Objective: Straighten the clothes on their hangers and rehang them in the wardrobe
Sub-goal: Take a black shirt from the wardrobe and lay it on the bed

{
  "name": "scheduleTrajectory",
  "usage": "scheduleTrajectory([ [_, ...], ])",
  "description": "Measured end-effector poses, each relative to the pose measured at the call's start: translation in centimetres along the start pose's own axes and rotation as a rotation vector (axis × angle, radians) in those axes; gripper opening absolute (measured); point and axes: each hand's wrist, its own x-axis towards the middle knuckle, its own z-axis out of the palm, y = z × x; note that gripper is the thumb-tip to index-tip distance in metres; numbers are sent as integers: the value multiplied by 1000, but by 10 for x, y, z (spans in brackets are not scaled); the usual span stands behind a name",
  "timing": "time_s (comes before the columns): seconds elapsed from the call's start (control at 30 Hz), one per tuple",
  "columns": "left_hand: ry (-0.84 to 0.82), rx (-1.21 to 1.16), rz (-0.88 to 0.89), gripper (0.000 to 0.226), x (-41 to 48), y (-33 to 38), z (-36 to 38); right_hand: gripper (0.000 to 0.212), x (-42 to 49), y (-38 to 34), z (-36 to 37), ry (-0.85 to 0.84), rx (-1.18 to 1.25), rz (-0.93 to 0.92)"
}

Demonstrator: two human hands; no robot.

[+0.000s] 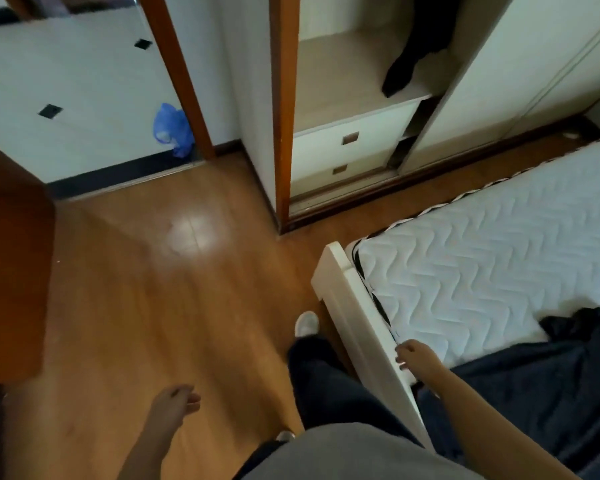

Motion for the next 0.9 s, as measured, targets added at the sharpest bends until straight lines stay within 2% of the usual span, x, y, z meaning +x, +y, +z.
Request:
scheduleTrajectory([
  [0.03,-51,-18,49,22,1,15,2,23,13,-9,-2,-5,4,2],
  [0.1,6,-106,44,21,15,55,14,19,38,-32,-12,-37,-16,31],
  [0.23,55,55,119,29,21,141,15,21,76,-85,-52,-34,36,142],
  [0.33,26,225,256,33,32,211,27,7,104,-132,-83,41,154,142],
  [0.4,-15,303,374,34,29,260,40,7,117,-163,-95,81,214,116],
  [0.53,-52,244,557,24,18,344,67,11,133,-218,-95,51,304,118],
  [0.6,-106,272,641,23,13,382,81,12,142,-240,-95,56,366,78],
  [0.7,-252,432,776,23,8,439,103,13,150,-265,-113,164,473,16],
  [0.9,-467,714,1035,19,16,559,154,23,163,-282,-166,406,552,99],
])
